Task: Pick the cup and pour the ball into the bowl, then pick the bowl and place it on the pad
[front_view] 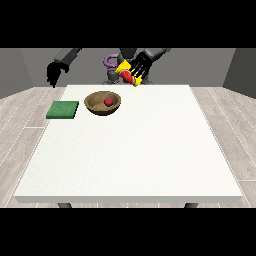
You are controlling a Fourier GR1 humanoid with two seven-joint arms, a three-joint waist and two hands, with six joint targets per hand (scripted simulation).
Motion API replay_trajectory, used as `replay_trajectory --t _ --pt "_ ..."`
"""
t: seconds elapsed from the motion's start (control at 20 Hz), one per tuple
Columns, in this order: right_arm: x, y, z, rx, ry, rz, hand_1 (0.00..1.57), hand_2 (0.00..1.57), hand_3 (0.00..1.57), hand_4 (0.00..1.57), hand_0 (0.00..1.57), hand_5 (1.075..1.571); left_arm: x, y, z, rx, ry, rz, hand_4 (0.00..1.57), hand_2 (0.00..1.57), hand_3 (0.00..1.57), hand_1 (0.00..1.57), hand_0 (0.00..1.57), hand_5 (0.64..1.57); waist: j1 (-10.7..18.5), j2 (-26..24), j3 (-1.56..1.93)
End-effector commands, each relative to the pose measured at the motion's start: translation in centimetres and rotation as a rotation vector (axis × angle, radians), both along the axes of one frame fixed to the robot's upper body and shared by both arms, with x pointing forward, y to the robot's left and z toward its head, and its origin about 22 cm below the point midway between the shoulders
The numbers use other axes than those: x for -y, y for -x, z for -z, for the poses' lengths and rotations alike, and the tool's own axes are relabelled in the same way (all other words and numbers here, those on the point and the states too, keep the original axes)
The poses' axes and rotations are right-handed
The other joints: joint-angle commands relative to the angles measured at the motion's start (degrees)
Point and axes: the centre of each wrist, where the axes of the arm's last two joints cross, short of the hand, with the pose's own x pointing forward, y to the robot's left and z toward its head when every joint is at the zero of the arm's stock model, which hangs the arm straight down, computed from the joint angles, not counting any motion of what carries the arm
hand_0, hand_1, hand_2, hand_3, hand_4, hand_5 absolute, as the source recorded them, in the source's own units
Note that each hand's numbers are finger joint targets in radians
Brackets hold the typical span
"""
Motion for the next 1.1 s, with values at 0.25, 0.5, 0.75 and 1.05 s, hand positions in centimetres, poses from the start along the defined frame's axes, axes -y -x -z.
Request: replay_trajectory --t 0.25,0.5,0.75,1.05 --pt "-1.4 0.2 1.4 0.009 -0.042 0.129 0.0 0.0 0.0 0.61 0.0 1.571 -6.8 -0.2 -8.5 -0.002 0.719 0.247 0.0 0.0 0.0 0.0 0.0 1.451 9.51 5.12 0.01" --pt "-2.0 0.2 1.4 0.044 -0.084 0.204 0.0 0.0 0.0 0.0 0.0 1.57 -16.8 -1.5 -12.2 0.031 0.784 0.392 0.26 0.0 0.0 0.0 0.0 1.491 12.18 7.81 0.48" --pt "-5.2 -1.4 1.5 0.092 -0.105 0.182 0.0 0.0 0.0 0.0 0.0 1.569 -25.5 -1.8 -15.3 0.061 0.8 0.411 0.35 0.0 0.0 0.0 0.0 1.504 11.03 11.34 0.66" --pt "-7.6 -2.4 4.1 0.071 -0.108 0.138 0.0 0.0 0.0 0.0 0.0 1.568 -31.6 -0.4 -18.2 0.07 0.795 0.379 0.28 0.0 0.0 0.0 0.0 1.508 8.57 12.16 0.76"
